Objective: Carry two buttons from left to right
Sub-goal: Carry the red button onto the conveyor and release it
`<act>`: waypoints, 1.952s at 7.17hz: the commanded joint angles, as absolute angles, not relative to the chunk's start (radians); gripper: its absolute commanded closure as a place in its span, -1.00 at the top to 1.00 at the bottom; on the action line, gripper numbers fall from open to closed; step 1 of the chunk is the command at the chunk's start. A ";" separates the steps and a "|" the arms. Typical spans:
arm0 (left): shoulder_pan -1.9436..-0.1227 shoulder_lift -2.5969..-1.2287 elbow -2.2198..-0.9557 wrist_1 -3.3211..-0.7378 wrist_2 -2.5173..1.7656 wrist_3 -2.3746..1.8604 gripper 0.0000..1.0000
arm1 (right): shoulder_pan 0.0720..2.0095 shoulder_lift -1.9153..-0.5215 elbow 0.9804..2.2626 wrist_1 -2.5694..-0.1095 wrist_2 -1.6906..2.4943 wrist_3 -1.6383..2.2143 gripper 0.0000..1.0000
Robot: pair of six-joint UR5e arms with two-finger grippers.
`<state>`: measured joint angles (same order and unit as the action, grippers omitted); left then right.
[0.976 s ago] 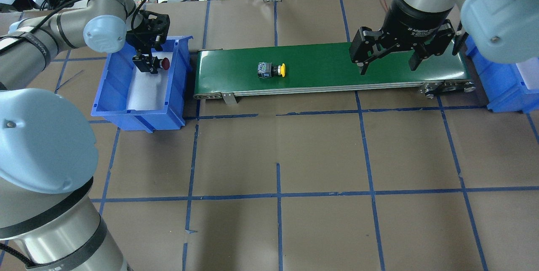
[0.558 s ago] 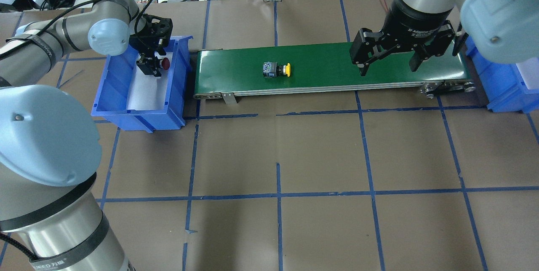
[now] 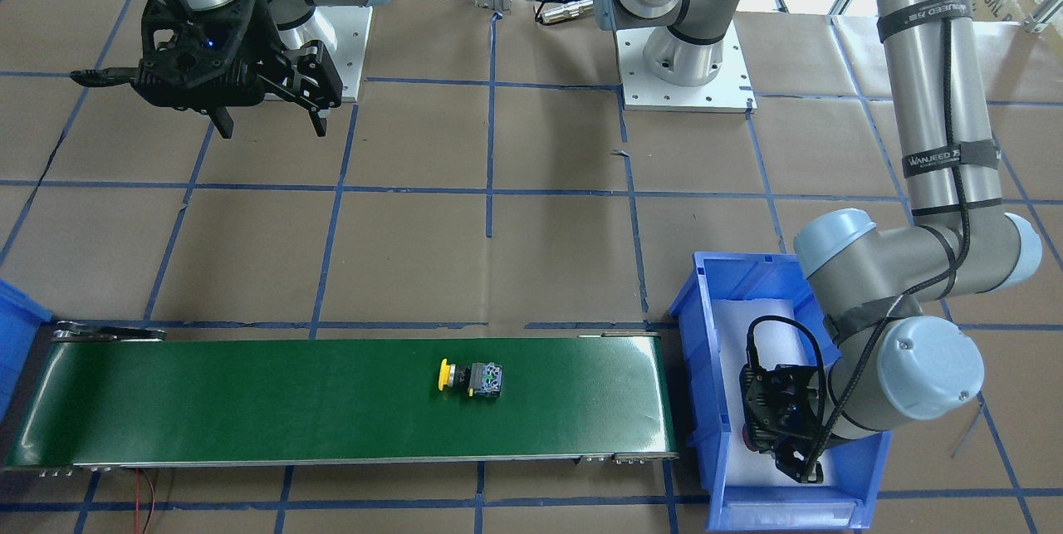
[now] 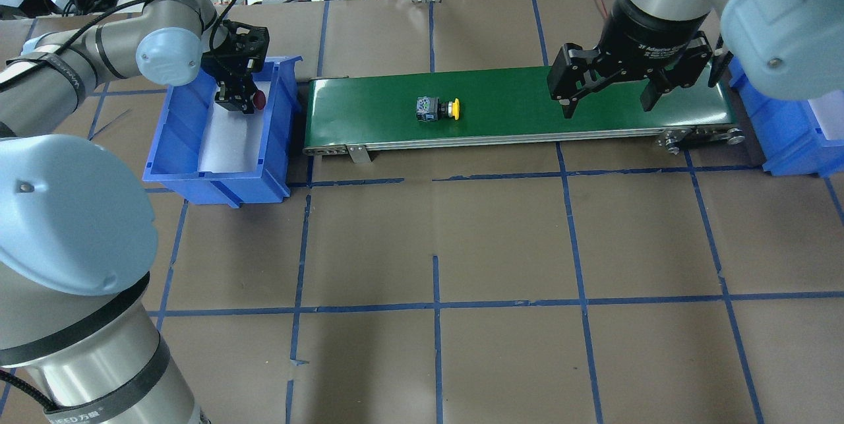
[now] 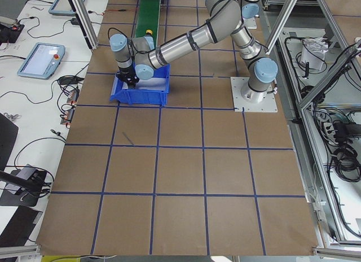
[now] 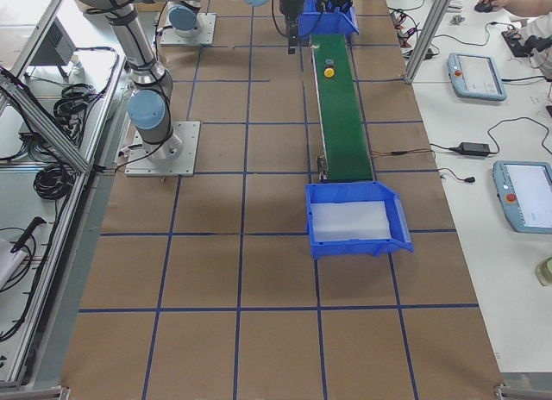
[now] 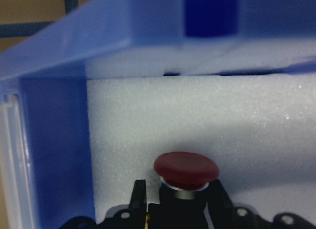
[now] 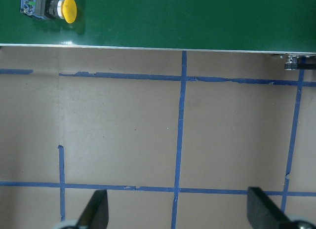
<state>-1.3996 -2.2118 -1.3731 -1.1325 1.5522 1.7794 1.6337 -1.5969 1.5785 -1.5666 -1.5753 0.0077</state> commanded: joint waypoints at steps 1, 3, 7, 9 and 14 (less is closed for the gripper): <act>-1.411 -2.076 -1.381 -1.257 1.555 1.734 -0.65 | 1.634 -1.597 1.578 -1.568 -1.577 0.011 1.00; -1.419 -1.944 -1.393 -1.394 1.552 1.621 -0.65 | 1.634 -1.597 1.578 -1.568 -1.582 0.008 1.00; -1.673 -1.998 -1.460 -1.181 1.555 1.451 -0.65 | 1.632 -1.598 1.578 -1.563 -1.582 0.012 1.00; -1.721 -2.097 -1.473 -1.079 1.612 1.450 -0.65 | 1.632 -1.597 1.578 -1.565 -1.578 0.012 1.00; -1.726 -2.142 -1.471 -1.046 1.617 1.439 0.99 | 1.628 -1.597 1.578 -1.559 -1.580 0.018 1.00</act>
